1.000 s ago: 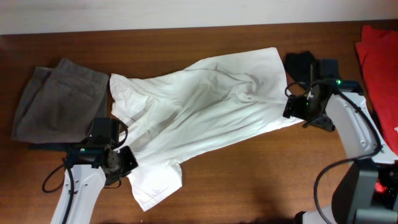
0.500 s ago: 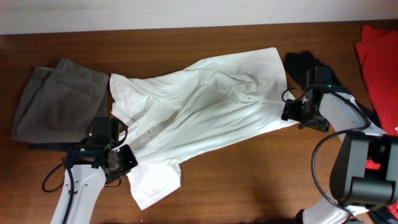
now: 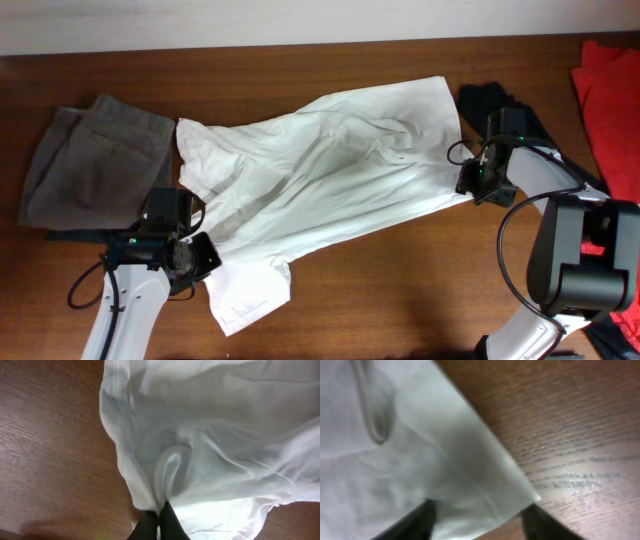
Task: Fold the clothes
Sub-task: 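Lift the T-shirt by both hem corners with both grippers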
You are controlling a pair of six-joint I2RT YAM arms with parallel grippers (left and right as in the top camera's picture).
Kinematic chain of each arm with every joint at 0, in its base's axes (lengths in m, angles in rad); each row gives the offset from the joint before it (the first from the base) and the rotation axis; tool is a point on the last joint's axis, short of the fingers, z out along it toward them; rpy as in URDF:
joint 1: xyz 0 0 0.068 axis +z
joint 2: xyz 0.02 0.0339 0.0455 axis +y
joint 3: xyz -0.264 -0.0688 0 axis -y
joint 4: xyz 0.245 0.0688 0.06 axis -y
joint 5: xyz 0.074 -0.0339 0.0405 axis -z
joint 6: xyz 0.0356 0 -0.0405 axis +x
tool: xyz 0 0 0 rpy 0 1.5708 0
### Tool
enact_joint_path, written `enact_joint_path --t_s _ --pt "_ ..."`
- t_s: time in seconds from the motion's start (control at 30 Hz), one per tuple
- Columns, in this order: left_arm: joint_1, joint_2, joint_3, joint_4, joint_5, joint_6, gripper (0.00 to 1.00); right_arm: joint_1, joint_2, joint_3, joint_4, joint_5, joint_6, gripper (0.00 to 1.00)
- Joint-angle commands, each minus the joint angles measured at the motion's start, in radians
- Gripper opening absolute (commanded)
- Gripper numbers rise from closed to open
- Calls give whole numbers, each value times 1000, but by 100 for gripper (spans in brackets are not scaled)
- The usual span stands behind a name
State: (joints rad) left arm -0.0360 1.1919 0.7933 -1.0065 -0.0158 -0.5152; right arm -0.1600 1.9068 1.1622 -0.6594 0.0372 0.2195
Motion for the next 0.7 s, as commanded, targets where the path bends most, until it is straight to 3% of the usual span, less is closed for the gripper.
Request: enact_joint_path --t_s 0.0,0.07,0.1,0.37,0.67 --pt "7 -7 10 0 -18 17 0 -4 42 -12 -20 42 -2 35" --pt "7 -7 10 2 -18 17 0 -4 32 -11 -44 42 -2 9" --pt "7 -7 10 3 -18 17 0 -4 21 -10 -61 42 -2 4" --pt "8 -7 117 -7 -5 109 0 -4 -196 98 -274 41 -2 4" --pt "47 -8 543 -89 -6 192 0 -4 -576 381 -527 42 -5 4"
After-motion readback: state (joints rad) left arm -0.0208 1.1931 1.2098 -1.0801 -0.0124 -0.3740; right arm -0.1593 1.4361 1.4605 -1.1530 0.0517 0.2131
